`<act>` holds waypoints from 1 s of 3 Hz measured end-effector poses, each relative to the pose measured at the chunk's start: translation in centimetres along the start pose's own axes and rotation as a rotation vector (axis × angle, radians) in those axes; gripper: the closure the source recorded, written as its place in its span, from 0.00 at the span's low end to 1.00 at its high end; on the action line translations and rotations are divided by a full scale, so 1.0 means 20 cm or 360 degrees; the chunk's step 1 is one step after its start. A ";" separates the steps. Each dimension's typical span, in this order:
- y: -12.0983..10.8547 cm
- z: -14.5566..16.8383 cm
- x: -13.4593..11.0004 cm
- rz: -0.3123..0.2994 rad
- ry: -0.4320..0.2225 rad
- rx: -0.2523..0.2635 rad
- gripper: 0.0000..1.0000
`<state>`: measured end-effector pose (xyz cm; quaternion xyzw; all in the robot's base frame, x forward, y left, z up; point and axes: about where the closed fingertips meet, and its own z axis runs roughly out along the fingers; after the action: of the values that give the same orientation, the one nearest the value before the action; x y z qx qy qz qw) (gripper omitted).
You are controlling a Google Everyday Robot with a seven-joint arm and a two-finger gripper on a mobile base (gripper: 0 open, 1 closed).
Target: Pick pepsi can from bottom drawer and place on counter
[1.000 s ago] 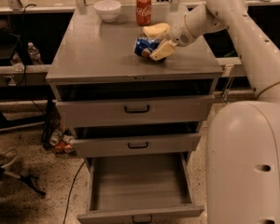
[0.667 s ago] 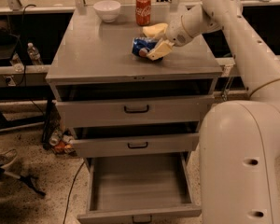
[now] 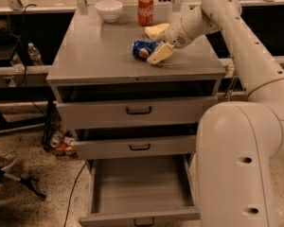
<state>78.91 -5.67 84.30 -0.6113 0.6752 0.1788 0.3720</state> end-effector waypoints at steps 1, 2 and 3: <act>-0.02 -0.01 0.00 0.0006 -0.0007 0.0009 0.00; -0.07 -0.11 0.00 0.0025 -0.0030 0.0087 0.00; -0.13 -0.30 0.10 0.0102 -0.0041 0.0247 0.00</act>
Offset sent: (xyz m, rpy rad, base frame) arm 0.0108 -0.0300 0.0307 0.0321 -0.0557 -0.0609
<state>79.66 -11.76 87.40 -0.5563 0.7015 0.1458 0.4210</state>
